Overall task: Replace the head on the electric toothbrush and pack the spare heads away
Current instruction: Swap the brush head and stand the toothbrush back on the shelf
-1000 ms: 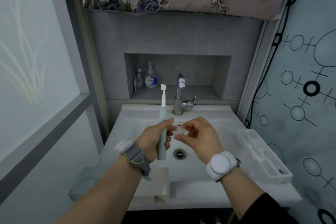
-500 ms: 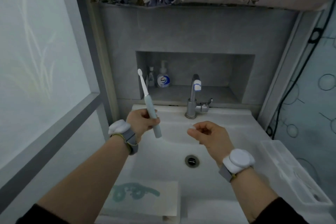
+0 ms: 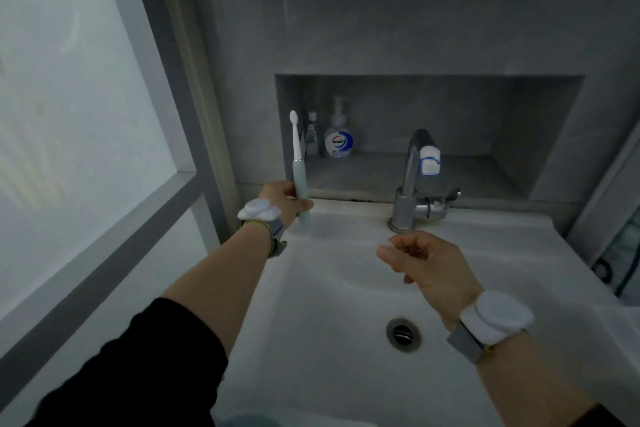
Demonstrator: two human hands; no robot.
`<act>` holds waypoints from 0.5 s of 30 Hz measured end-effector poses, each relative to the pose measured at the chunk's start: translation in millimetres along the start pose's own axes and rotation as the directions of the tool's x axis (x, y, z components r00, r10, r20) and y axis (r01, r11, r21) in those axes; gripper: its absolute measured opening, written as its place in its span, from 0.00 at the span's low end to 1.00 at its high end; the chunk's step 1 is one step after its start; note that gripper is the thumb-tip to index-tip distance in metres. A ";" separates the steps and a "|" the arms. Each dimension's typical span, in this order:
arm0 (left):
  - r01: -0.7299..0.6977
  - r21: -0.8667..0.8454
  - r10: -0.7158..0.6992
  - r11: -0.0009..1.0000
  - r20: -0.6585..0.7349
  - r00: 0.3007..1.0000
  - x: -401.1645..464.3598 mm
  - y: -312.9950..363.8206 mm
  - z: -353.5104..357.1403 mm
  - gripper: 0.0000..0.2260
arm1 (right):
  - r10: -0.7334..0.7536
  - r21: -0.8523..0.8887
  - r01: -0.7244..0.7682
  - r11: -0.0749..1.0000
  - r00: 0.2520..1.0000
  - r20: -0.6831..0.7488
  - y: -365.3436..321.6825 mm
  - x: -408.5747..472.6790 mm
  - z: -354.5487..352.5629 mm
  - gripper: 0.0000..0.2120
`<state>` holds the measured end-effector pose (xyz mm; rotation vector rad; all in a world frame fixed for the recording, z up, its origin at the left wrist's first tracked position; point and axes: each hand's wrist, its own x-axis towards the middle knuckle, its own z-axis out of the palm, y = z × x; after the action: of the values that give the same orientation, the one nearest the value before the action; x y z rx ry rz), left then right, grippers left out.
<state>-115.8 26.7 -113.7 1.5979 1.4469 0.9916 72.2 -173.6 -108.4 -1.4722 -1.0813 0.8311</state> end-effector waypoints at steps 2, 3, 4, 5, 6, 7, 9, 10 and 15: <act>0.016 -0.014 -0.015 1.000 0.027 1.000 9.9 -6.1 7.9 0.15 | 0.001 -0.003 -0.001 1.000 1.000 0.009 2.5 7.3 -0.7 0.10; 0.016 -0.021 -0.015 1.000 0.037 0.999 14.6 -9.7 11.0 0.15 | 0.007 -0.009 -0.007 1.000 1.000 0.016 3.4 10.2 -0.1 0.10; 0.013 -0.025 -0.012 1.000 0.041 0.999 17.9 -12.1 13.8 0.14 | 0.012 -0.016 -0.012 1.000 1.000 0.021 5.4 12.2 0.7 0.10; 0.003 -0.021 -0.002 1.000 0.044 0.999 20.8 -14.2 16.7 0.15 | 0.013 -0.017 -0.013 1.000 1.000 0.029 7.7 13.6 1.4 0.11; -0.007 -0.018 0.008 1.000 0.045 0.999 22.5 -14.7 19.2 0.16 | 0.012 -0.016 -0.011 1.000 0.999 0.038 9.8 15.2 2.2 0.11; -0.017 -0.019 0.018 1.000 0.047 0.999 21.9 -15.1 20.6 0.18 | 0.010 -0.013 -0.010 1.000 0.999 0.047 11.0 14.2 2.8 0.10; -0.029 -0.013 0.029 1.000 0.046 0.999 24.8 -16.9 24.2 0.19 | 0.009 -0.003 -0.009 1.000 0.998 0.059 14.5 16.0 3.7 0.10; -0.032 0.000 0.032 0.999 0.049 0.998 26.3 -17.9 25.4 0.19 | 0.011 0.001 -0.011 1.000 0.998 0.059 15.7 16.6 3.7 0.09; -0.125 0.168 0.115 0.978 0.066 0.991 27.4 -22.3 27.5 0.15 | 0.021 0.014 -0.022 1.000 0.998 0.056 18.4 17.3 2.6 0.09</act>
<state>-98.4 54.9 -143.7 1.8417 1.4436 0.9014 79.2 -156.7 -126.0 -1.4576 -1.1001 0.8978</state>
